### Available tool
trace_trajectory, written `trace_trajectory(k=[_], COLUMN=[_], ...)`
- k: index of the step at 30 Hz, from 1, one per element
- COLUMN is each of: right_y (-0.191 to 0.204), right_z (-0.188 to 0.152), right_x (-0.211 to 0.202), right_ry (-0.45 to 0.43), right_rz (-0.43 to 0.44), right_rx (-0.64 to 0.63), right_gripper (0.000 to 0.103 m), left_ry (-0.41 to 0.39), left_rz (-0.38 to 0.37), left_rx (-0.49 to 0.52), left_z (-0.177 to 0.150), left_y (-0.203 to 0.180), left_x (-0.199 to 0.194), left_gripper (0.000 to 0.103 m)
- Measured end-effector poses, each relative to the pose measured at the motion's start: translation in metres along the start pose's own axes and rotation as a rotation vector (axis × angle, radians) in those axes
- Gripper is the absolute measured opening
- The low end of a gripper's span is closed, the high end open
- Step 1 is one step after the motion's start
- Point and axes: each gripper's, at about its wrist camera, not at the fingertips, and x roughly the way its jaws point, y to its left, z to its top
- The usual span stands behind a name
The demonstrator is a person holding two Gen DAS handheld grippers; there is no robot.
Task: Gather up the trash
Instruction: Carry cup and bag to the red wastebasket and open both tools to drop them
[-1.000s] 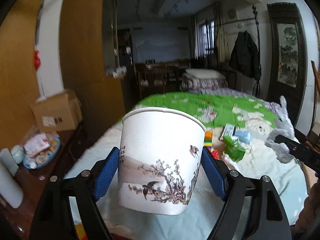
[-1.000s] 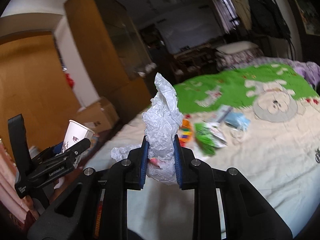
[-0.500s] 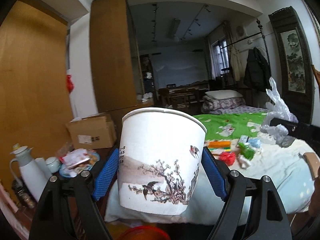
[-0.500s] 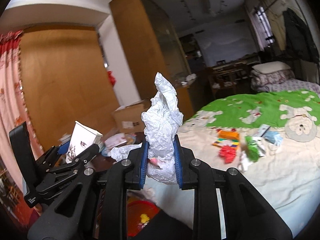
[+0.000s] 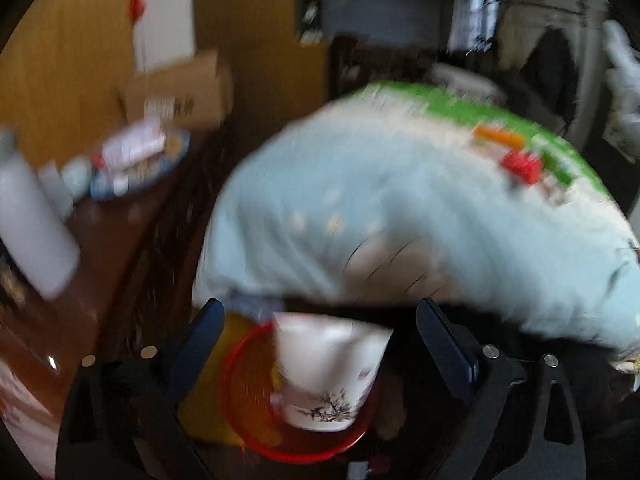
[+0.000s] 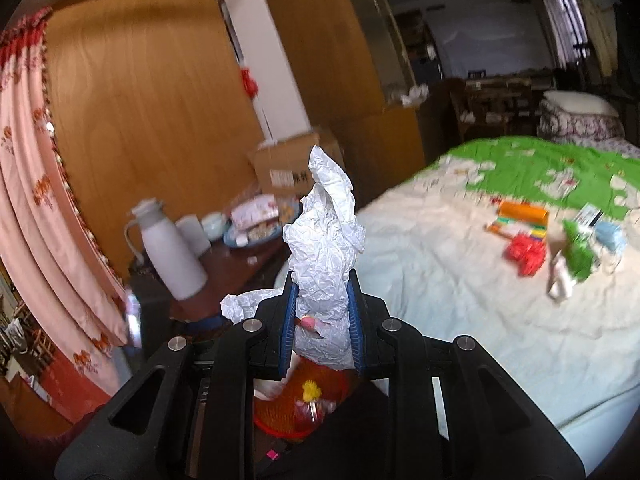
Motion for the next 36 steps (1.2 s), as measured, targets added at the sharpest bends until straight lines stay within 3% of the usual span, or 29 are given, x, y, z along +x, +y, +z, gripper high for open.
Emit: trace_trajectory(k=[4, 11, 16, 20, 21, 28, 36], right_y=[0.003, 0.026, 0.045, 0.056, 0.057, 0.062, 0.056], right_z=[-0.005, -0.027, -0.047, -0.063, -0.065, -0.074, -0.062], right_x=[0.03, 0.1, 0.156, 0.193, 0.198, 0.219, 0.192], right_ry=[0.068, 0.25, 0.397, 0.505, 0.518, 0.558, 0.497], right_rz=[-0.002, 0.046, 0.093, 0.115, 0.119, 0.112, 0.109], right_rx=[-0.005, -0.043, -0.07, -0.081, -0.079, -0.082, -0.078], right_gripper=[0.026, 0.026, 0.026, 0.044, 0.049, 0.049, 0.05], left_ry=[0.078, 0.056, 0.085, 0.12, 0.127, 0.165, 0.097], left_rz=[-0.028, 0.076, 0.091, 0.1, 0.1, 0.098, 0.1], left_rx=[-0.139, -0.271, -0.366, -0.412, -0.42, -0.455, -0.408], left_z=[-0.013, -0.024, -0.037, -0.048, -0.051, -0.061, -0.041], left_y=[0.038, 0.095, 0.121, 0.137, 0.139, 0.15, 0.137], left_x=[0.03, 0.034, 0.042, 0.056, 0.058, 0.072, 0.048], left_gripper=[0.096, 0.097, 0.097, 0.097, 0.097, 0.097, 0.097])
